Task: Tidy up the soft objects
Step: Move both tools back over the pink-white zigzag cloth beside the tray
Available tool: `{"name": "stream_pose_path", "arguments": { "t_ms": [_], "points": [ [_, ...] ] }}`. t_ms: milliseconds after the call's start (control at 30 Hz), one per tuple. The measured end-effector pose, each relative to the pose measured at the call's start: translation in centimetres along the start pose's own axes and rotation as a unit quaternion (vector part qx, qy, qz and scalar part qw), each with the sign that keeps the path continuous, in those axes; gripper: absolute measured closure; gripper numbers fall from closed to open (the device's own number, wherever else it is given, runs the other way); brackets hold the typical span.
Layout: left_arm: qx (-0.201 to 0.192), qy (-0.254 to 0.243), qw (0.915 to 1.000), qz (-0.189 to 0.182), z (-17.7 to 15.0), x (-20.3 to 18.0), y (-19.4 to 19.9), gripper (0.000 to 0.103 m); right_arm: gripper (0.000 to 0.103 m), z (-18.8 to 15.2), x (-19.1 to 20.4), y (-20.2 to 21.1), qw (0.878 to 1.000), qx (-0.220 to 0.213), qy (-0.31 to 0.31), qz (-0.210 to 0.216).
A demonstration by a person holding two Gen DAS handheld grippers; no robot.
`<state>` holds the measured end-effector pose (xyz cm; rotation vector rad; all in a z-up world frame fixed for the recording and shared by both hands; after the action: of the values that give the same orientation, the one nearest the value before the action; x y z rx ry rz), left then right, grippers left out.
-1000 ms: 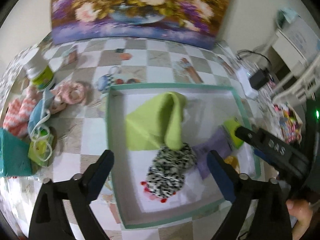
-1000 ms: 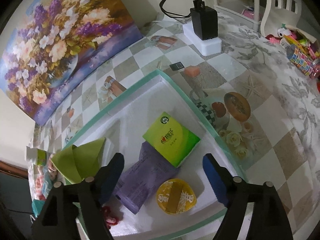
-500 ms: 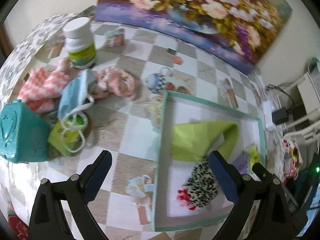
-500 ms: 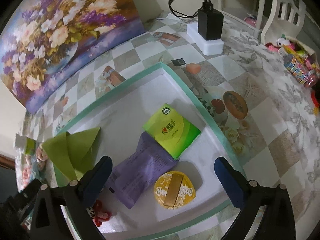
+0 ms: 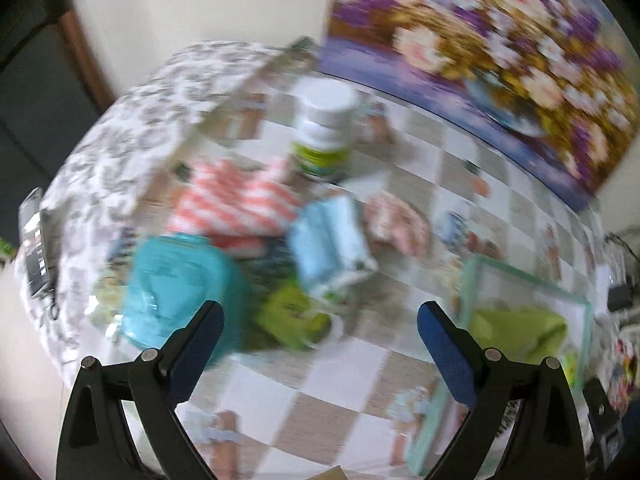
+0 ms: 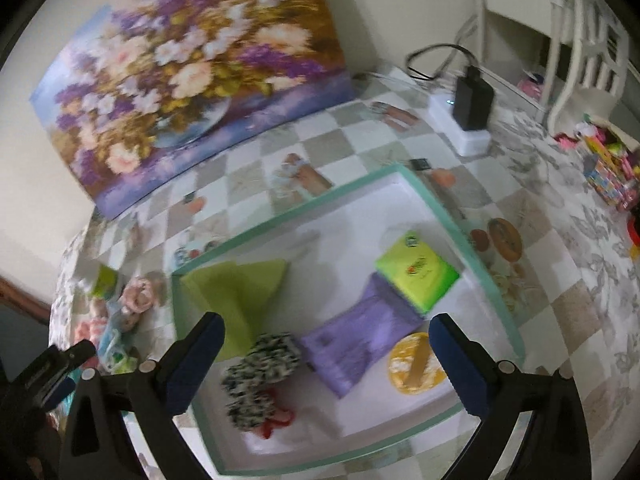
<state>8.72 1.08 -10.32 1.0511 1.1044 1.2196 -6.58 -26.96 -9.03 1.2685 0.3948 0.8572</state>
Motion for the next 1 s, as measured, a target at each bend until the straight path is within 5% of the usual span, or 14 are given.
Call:
{"name": "stream_pose_path", "arguments": {
  "t_ms": [600,1000],
  "points": [
    [-0.026,0.124,0.9918,0.02,2.8,11.7,1.9,0.006,0.0,-4.5,9.8,-2.4,0.989,0.047,0.141,0.009],
    [-0.03,0.123,0.9919,-0.013,4.3,14.8,1.9,0.006,0.0,-5.6,13.2,-3.8,0.984,0.061,0.165,0.011]
  ]
}}
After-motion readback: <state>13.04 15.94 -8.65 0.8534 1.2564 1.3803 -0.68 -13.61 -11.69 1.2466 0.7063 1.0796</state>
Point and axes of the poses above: each gripper's, at about its wrist camera, not at the fingertips, and y roughly against the way its jaws point, x to its left, z to its top, the point moved 6 cm from there along -y, roughly the way its jaws point, and after that the axes turned 12 degrees about x, right-handed, at the moved point
